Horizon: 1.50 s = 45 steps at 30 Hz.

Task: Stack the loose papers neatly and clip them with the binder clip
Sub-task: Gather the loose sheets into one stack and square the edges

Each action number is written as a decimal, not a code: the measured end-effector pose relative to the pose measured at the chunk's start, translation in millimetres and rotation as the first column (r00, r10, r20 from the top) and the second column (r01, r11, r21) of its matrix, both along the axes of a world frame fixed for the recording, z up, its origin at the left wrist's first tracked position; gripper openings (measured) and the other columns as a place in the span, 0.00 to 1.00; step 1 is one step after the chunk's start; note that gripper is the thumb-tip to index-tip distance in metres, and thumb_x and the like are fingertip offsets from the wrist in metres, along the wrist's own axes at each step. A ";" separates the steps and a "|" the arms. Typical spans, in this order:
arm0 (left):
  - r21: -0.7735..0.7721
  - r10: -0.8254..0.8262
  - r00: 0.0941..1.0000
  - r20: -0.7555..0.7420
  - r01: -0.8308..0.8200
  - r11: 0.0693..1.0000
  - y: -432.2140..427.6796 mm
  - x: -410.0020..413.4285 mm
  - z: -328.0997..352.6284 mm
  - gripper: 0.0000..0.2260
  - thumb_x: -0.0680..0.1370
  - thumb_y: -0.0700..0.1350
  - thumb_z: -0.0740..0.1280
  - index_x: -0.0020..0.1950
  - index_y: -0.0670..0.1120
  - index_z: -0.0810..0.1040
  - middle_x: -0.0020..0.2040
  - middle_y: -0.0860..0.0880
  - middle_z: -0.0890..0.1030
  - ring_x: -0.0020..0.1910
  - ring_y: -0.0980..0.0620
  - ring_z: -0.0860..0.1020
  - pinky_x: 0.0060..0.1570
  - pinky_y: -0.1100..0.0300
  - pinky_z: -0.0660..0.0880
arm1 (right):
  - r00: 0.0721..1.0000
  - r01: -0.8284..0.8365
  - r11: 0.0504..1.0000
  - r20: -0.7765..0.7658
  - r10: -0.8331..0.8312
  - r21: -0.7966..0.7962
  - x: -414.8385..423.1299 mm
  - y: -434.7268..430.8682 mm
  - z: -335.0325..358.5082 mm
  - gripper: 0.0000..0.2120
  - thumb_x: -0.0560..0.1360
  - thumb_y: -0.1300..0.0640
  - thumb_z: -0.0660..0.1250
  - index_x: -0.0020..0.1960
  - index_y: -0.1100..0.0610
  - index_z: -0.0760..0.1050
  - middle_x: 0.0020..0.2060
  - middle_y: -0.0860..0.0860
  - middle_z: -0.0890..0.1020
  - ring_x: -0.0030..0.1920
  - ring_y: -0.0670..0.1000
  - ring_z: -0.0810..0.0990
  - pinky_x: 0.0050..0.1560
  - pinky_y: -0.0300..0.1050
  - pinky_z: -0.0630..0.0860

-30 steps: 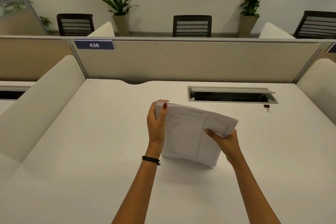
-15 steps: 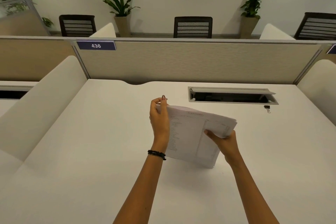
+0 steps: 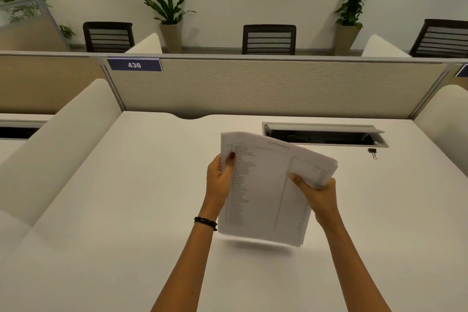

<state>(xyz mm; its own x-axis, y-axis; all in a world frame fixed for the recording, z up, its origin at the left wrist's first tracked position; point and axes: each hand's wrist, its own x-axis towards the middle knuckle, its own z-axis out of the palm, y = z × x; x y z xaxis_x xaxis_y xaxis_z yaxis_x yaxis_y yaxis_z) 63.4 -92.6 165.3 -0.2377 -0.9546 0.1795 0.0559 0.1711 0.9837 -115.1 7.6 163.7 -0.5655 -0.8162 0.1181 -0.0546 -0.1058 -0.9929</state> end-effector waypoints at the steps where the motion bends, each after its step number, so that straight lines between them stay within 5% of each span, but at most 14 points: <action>1: -0.020 0.006 1.000 -0.027 -0.006 1.000 0.9 -1.2 2.1 0.08 0.80 0.43 0.57 0.46 0.51 0.74 0.41 0.53 0.79 0.35 0.62 0.79 0.33 0.69 0.76 | 1.000 0.017 1.000 -0.005 -0.017 -0.012 -1.1 -0.6 0.2 0.17 0.68 0.65 0.72 0.46 0.44 0.76 0.41 0.44 0.81 0.38 0.41 0.82 0.36 0.39 0.81; 6: 0.017 0.036 0.999 -0.015 -0.036 0.999 4.3 -3.3 -21.5 0.08 0.79 0.48 0.58 0.45 0.54 0.75 0.38 0.55 0.78 0.36 0.63 0.76 0.37 0.64 0.73 | 1.000 -0.012 1.000 -0.012 0.012 0.027 -1.4 0.6 -10.8 0.16 0.66 0.68 0.72 0.43 0.48 0.77 0.34 0.38 0.84 0.37 0.38 0.81 0.34 0.33 0.78; 14: 0.079 0.059 0.997 -0.048 -0.055 0.995 5.5 -7.7 -25.8 0.11 0.81 0.46 0.54 0.48 0.53 0.75 0.41 0.53 0.78 0.36 0.61 0.77 0.36 0.66 0.75 | 1.000 -0.015 0.999 -0.001 0.015 0.035 -1.3 -4.3 -14.3 0.16 0.69 0.66 0.71 0.53 0.53 0.77 0.44 0.45 0.81 0.40 0.39 0.81 0.36 0.34 0.79; 19: 0.092 0.043 0.999 -0.034 -0.039 0.995 1.4 -8.7 -25.3 0.11 0.80 0.49 0.56 0.45 0.51 0.76 0.40 0.50 0.79 0.37 0.51 0.77 0.35 0.59 0.76 | 0.999 -0.027 0.997 0.027 0.025 0.078 -5.6 -4.2 -13.7 0.12 0.69 0.61 0.72 0.49 0.50 0.78 0.43 0.46 0.83 0.39 0.44 0.83 0.34 0.38 0.79; 33: 0.207 -0.018 0.998 0.064 0.005 0.978 -3.8 -34.9 -58.1 0.12 0.80 0.52 0.58 0.44 0.47 0.76 0.38 0.48 0.80 0.35 0.47 0.76 0.32 0.59 0.74 | 0.992 -0.046 0.971 0.128 0.016 0.234 -33.4 -1.2 -40.5 0.11 0.69 0.59 0.73 0.50 0.55 0.77 0.44 0.52 0.84 0.38 0.50 0.85 0.33 0.42 0.81; 40: 0.257 -0.017 0.989 0.146 -0.021 0.966 -14.5 -48.9 -84.9 0.14 0.79 0.54 0.58 0.41 0.47 0.75 0.38 0.44 0.79 0.34 0.46 0.76 0.32 0.58 0.73 | 0.989 -0.081 0.943 0.146 0.035 0.322 -56.3 -13.9 -68.0 0.14 0.68 0.57 0.73 0.53 0.57 0.77 0.46 0.52 0.84 0.44 0.53 0.84 0.41 0.48 0.82; 45: 0.258 0.003 0.979 0.203 -0.056 0.964 -22.3 -62.3 -104.8 0.15 0.79 0.53 0.58 0.42 0.43 0.74 0.36 0.47 0.78 0.32 0.50 0.75 0.31 0.60 0.71 | 0.992 -0.084 0.928 0.118 0.044 0.364 -86.3 -22.3 -89.4 0.13 0.71 0.60 0.71 0.54 0.58 0.77 0.47 0.50 0.83 0.45 0.47 0.83 0.38 0.37 0.80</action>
